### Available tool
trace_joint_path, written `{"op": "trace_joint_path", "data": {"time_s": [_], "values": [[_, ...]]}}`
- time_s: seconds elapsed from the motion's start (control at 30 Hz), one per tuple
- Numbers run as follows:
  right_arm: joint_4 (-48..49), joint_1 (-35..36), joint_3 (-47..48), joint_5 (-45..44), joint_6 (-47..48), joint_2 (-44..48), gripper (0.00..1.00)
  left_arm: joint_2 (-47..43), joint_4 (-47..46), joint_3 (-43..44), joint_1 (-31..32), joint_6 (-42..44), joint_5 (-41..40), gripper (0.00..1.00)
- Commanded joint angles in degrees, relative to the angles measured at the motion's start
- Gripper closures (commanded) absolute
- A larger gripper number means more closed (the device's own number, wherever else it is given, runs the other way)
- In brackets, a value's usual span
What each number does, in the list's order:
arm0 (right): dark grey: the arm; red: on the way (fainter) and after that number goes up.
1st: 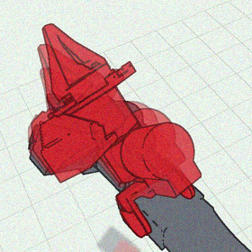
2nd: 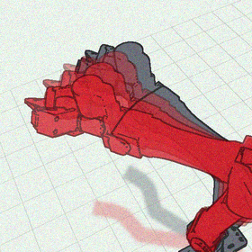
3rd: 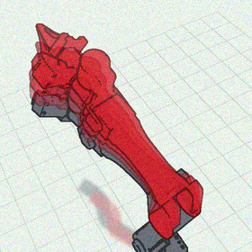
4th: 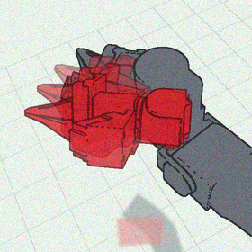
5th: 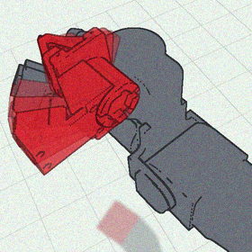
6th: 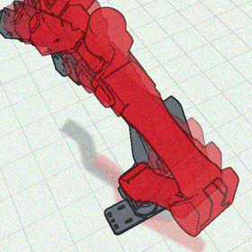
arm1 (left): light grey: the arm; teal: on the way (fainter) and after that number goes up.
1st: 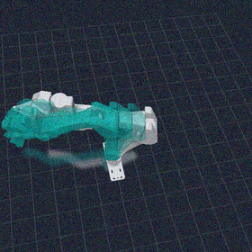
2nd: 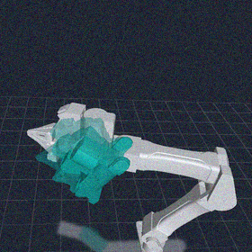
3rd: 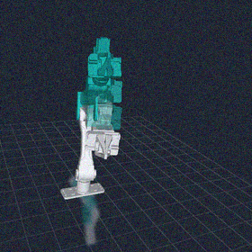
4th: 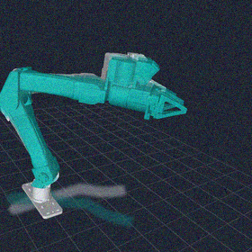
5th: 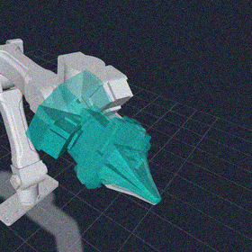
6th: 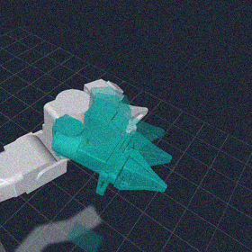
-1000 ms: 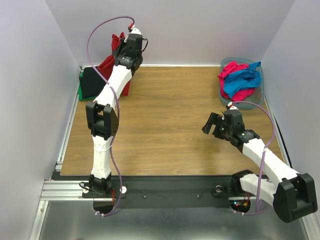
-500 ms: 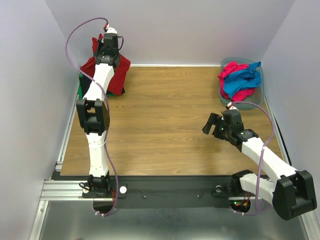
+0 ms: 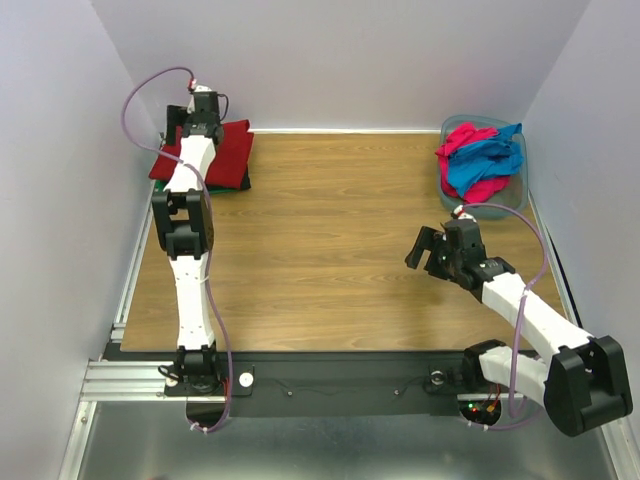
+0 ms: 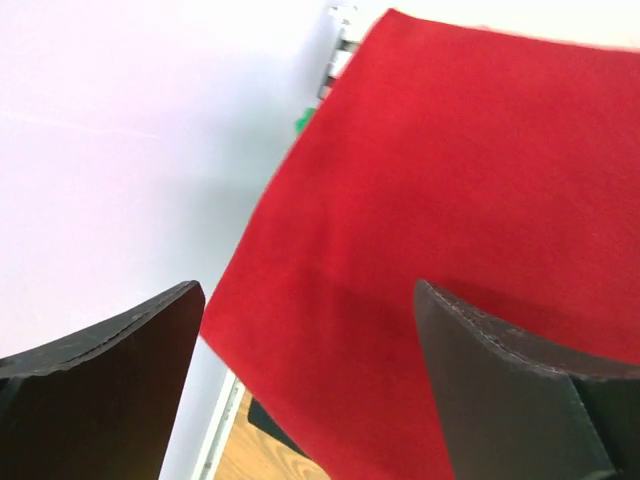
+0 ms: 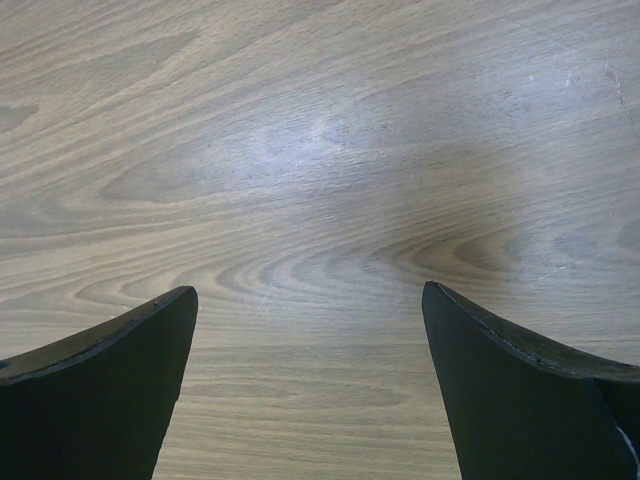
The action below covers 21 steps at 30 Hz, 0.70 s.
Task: Fold and stack the t-shirts
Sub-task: Neatly place the folded tshirt to the corner
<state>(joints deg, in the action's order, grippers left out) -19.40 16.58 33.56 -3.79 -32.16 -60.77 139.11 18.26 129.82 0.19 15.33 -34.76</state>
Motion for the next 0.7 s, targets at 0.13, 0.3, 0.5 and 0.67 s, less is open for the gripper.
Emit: {"op": "trace_joint_path", "data": {"time_s": [0.13, 0.3, 0.5, 0.67], "values": [[0.94, -0.06, 1.77, 1.24, 0.17, 5.13, 0.00, -15.61, 5.80, 4.39, -1.77, -13.82, 0.56, 0.02], [0.24, -0.06, 2.38, 2.65, -0.44, 6.89, 0.00, -29.75, 10.65, -3.67, -1.50, -31.21, 19.71, 0.02], [-0.46, -0.06, 2.04, 1.95, -0.62, 9.53, 0.00, -58.82, -1.53, -41.05, 8.16, -40.55, 27.74, 0.02], [-0.47, -0.06, 0.46, 1.42, -0.53, 12.08, 0.00, -80.88, -15.00, -77.22, 27.48, -50.63, 24.30, 0.02]]}}
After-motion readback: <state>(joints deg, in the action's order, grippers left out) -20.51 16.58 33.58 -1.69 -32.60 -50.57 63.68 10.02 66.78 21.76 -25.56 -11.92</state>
